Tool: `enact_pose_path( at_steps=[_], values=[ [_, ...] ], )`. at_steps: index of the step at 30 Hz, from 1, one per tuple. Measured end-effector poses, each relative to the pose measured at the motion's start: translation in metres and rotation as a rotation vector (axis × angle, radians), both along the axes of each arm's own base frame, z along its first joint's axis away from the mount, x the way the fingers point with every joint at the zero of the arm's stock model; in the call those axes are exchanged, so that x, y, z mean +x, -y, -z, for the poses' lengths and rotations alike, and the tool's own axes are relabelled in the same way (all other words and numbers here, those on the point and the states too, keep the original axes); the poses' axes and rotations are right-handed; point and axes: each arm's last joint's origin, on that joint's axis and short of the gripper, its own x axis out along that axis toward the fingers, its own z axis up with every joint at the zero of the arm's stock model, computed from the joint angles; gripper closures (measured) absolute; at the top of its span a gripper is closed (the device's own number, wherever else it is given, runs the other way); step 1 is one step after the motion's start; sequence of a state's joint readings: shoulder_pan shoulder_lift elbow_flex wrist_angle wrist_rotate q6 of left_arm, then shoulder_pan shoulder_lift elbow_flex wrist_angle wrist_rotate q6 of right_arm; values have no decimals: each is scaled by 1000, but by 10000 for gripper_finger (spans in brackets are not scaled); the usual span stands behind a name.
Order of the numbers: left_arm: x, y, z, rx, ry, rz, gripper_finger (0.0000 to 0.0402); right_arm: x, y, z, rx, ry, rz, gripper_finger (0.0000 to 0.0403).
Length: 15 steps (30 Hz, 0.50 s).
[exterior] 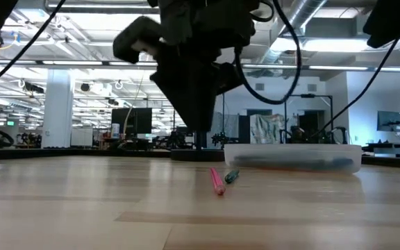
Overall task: Pick & place school supplies into a supply box
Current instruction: Put the pink pencil into the orange supply box
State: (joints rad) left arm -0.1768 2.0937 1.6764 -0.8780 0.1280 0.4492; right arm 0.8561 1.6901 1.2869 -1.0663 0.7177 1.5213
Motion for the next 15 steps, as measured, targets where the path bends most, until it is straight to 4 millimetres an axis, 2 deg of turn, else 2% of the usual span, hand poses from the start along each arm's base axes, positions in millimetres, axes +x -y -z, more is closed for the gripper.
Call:
enact_pose_path(
  at_steps=[3,8,15],
  values=[
    [0,8,9,36,56,65,319,-3,-3,0,10,6,-1,280],
    [-1,10,24,73,63,114,324,-9,-8,0,34,21,8,280],
    [4,7,26,86,128,134,321,-15,-14,0,74,45,31,280]
  ],
)
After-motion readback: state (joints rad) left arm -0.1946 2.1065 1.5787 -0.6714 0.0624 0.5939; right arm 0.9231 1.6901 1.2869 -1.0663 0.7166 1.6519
